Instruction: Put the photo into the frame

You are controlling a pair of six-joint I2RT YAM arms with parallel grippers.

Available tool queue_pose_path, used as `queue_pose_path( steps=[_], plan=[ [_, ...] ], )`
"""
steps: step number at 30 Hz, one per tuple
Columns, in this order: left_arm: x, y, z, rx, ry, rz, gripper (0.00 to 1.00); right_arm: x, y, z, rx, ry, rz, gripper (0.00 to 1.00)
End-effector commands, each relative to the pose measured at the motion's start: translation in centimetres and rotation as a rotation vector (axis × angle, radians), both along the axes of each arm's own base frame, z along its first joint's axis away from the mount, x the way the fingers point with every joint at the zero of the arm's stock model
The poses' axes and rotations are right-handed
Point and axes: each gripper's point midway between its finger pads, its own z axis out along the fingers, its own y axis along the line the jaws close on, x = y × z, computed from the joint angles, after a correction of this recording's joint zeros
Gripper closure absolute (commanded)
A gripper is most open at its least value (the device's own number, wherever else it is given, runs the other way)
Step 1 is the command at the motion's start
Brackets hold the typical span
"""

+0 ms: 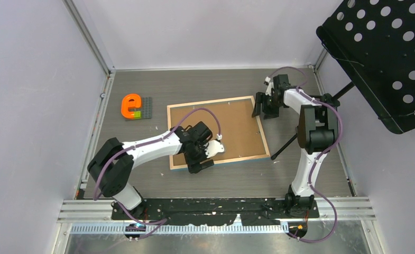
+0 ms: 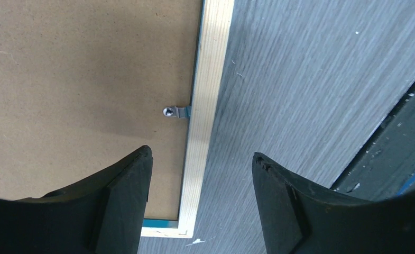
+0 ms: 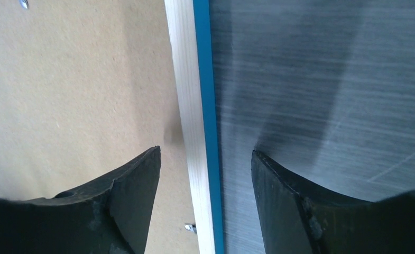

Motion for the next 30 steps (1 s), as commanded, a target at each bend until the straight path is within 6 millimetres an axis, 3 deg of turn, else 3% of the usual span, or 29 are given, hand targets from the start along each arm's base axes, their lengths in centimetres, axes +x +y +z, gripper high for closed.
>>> queue_pose_path(
  steps=[1,5,13,22,30],
  plan=[
    [0.9,-0.5,-0.5,0.018,-0.066,-0.005,0.33,-0.5,-0.7,3.8,-0.039,-0.114,0.056,0.3],
    [0.8,-0.5,-0.9,0.041,-0.089,-0.017,0.35,-2.2,-0.7,5.3,-0.046,-0.159,0.12,0.3],
    [0.1,-0.5,-2.2,0.096,-0.108,-0.033,0.42,-4.4,-1.2,5.1,-0.079,-0.15,0.16,0.31],
    [0.4,0.3,-3.1,0.152,-0.128,-0.012,0.49,-5.3,-1.0,4.6,-0.068,-0.137,0.173,0.33],
    [-0.1,0.3,-2.9,0.149,-0.118,-0.017,0.66,-5.8,-0.5,5.6,-0.051,-0.176,0.215,0.34]
  ],
)
